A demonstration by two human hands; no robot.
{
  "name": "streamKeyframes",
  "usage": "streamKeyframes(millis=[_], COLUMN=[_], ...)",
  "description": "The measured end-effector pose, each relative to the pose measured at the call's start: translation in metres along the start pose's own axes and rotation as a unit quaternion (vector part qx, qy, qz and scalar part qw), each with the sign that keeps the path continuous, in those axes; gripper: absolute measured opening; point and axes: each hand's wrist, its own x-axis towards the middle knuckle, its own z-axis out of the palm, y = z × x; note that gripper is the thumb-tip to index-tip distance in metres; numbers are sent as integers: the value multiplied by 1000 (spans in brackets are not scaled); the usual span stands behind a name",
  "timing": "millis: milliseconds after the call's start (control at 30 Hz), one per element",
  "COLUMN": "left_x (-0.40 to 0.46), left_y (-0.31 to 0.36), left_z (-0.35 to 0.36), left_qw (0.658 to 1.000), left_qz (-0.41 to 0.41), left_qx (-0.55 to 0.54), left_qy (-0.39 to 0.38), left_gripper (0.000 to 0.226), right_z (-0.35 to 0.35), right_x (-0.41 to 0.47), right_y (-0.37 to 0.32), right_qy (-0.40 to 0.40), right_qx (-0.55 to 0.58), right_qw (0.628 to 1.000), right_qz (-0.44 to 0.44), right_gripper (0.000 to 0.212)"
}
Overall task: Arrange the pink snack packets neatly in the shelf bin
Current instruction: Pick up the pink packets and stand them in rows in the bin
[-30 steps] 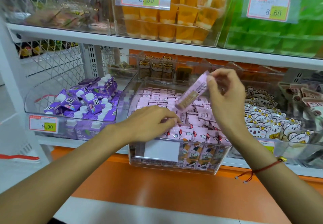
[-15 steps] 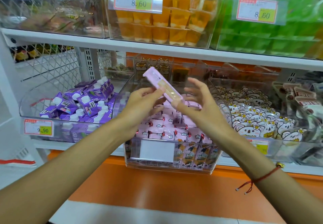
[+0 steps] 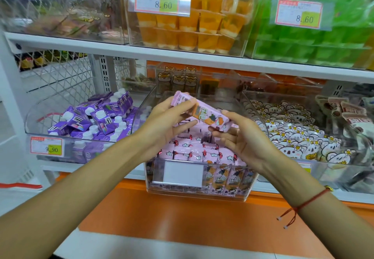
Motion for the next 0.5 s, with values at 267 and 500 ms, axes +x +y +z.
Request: streamKeyframes(millis=[267,500], left_x=[0,1], left_y=[-4,-15], left_z=[-1,-1], left_qw=[995,954], left_qz=[52,115], left_qx=[85,277], left_qy=[27,34], left_gripper=[30,36], right_z=[-7,-26], right_x=[4,7], right_y=[2,22], right_qy=[46,6], right_qx=[-171,-612], right_qw=[982,755], right_qz=[-70,-235], right_gripper=[34,44])
